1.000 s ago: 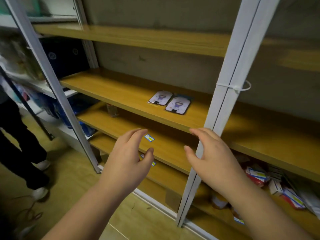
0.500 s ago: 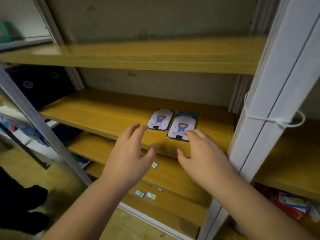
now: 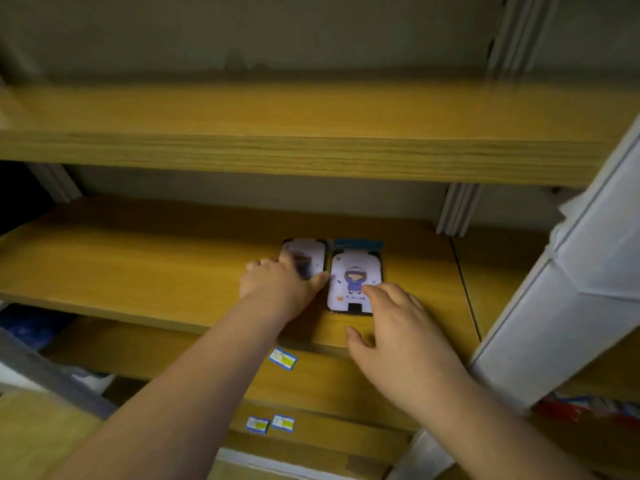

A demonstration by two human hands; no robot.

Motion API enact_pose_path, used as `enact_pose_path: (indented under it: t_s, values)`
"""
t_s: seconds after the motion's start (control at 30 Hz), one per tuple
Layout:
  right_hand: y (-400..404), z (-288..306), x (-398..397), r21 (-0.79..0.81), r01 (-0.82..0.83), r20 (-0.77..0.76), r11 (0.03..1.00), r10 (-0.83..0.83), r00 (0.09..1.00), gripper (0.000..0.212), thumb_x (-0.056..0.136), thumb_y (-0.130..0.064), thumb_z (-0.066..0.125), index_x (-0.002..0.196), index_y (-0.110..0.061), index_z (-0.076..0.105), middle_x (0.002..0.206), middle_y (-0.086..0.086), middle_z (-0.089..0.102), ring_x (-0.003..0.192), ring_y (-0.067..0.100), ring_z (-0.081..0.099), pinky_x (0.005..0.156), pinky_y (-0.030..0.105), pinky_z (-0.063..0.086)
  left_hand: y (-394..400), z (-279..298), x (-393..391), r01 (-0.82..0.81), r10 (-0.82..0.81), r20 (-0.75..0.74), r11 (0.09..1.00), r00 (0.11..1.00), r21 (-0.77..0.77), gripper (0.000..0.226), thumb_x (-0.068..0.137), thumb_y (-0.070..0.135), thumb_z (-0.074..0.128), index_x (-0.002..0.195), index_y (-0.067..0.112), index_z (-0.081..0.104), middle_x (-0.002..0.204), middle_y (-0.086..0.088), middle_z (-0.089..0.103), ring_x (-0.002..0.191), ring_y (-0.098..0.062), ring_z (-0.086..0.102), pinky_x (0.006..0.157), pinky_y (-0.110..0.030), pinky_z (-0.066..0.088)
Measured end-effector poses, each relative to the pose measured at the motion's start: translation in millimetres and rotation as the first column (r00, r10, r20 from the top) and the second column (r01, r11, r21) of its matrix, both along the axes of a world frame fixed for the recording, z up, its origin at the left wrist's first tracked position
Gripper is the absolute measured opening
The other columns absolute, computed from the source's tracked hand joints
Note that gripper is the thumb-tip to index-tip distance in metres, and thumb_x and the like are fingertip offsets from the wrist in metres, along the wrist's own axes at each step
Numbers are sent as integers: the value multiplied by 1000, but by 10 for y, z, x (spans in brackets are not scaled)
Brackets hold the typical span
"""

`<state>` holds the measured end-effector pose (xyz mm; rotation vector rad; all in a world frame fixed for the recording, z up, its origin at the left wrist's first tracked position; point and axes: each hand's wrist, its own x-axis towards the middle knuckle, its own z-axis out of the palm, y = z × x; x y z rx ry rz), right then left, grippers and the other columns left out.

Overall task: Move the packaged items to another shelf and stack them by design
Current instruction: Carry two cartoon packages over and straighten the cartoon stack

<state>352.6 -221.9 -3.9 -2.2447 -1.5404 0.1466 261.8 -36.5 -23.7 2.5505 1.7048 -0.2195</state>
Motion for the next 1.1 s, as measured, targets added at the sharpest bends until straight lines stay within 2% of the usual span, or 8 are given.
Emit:
enact_pose_path:
  t_s: [0.17,0.33,0.5,0.63,0.73,0.8,0.9,1.1]
  values:
    - [135,-28,-46,-34,156,1,987,-156,988,68,93,-54,53,151,-23,33,145,-7,42,134,13,36,109,28,34,201,-71,11,74,-77,135,997,988,28,94,75,82,48,144,18,38,134,-21,55,123,-39,51,96,-42,44]
    - [179,-92,-84,-153,300,3,942,-303,953,77,91,-65,48,152,-23,28,146,-3,43,135,18,37,109,34,37,373,-22,-267,97,-90,325,995,941,-5,117,60,72,75,154,26,21,137,-16,42,124,-39,53,90,-39,48]
    - [315,-123,-154,-250,445,111,860,-431,896,86,87,-78,35,149,-18,28,139,9,51,125,27,47,99,39,44,481,-28,-553,117,-66,486,990,871,-75,107,62,71,78,149,29,32,137,-13,41,119,-37,54,79,-36,43]
    - [565,-146,-173,-270,528,243,805,-473,847,94,85,-84,27,149,-15,30,141,14,50,124,31,48,93,41,44,530,-67,-740,201,25,780,960,626,-193,76,80,45,80,142,19,44,129,-11,60,116,-33,59,93,-42,51]
    - [768,-173,-187,-319,565,288,761,-490,823,106,81,-88,25,154,-11,22,147,17,43,129,33,44,97,45,42,464,-67,-803,235,199,883,918,425,-319,72,88,30,76,147,21,38,105,7,65,92,-9,68,74,-27,54]
    - [854,-203,-186,-333,573,302,749,-491,817,110,80,-89,29,156,-10,18,149,18,41,130,34,44,99,46,42,429,-71,-832,256,267,906,898,328,-357,67,92,24,72,149,24,36,106,7,63,81,0,68,62,-17,50]
    - [891,-208,-131,-309,574,249,759,-518,819,110,74,-86,46,151,-10,27,145,16,46,127,34,47,95,44,44,407,-58,-882,282,326,908,874,263,-395,61,95,15,67,146,30,38,120,-3,63,85,-14,73,62,-24,55]
    - [830,-146,-62,-298,563,64,771,-572,818,126,52,-84,73,147,-11,33,142,16,47,126,34,49,96,43,48,357,-31,-933,388,573,801,707,174,-590,53,90,9,70,137,24,50,106,-6,74,83,-17,77,62,-30,60]
